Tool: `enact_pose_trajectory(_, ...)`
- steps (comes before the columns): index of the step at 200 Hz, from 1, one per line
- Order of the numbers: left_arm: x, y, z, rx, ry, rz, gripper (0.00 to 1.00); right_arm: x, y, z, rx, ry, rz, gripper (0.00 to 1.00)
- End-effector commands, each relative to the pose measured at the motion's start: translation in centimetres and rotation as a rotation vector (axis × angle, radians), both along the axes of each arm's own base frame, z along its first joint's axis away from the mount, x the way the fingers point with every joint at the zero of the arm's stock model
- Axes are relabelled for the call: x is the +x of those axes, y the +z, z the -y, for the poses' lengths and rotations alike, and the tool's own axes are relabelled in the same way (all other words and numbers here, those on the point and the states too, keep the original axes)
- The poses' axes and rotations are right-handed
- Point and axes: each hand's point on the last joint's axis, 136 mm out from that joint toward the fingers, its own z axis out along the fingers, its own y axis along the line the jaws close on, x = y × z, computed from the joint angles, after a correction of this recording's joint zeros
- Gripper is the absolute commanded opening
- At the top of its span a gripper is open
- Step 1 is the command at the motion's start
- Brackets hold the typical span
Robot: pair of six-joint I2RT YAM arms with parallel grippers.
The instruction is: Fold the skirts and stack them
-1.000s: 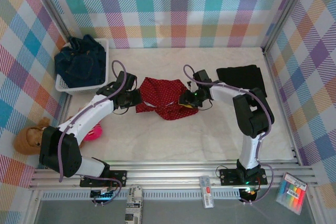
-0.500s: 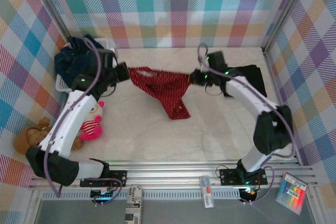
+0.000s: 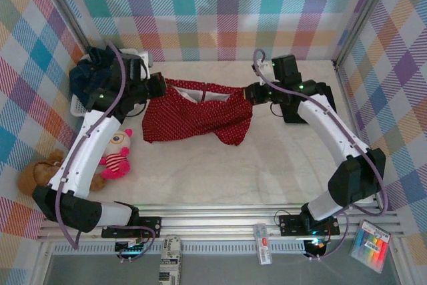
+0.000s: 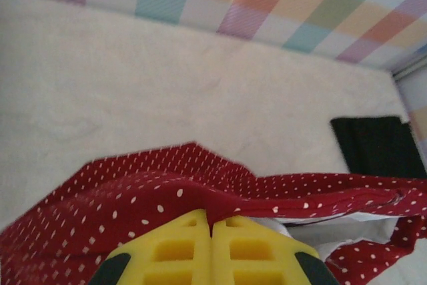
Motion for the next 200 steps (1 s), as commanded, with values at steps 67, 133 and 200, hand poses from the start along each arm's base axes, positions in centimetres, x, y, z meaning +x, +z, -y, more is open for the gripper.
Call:
enact_pose_trajectory(67, -2.6, -16.8, 0.4, 0.005, 0.003, -0.425, 0.0, -0.6, -12.8, 0.7, -0.037, -0.145, -0.38, 0.28)
enact_pose_trajectory(133, -2.6, -17.6, 0.2, 0.019, 0.016, -0.441, 0.0, -2.4, -12.5, 0.8, 0.071, -0.249, -0.463, 0.55)
enact_pose_trajectory(200, -2.5, -17.1, 0.0, 0.024, 0.018, -0.426, 0.0, -4.3, -14.3, 0.8, 0.009, -0.297, -0.523, 0.61)
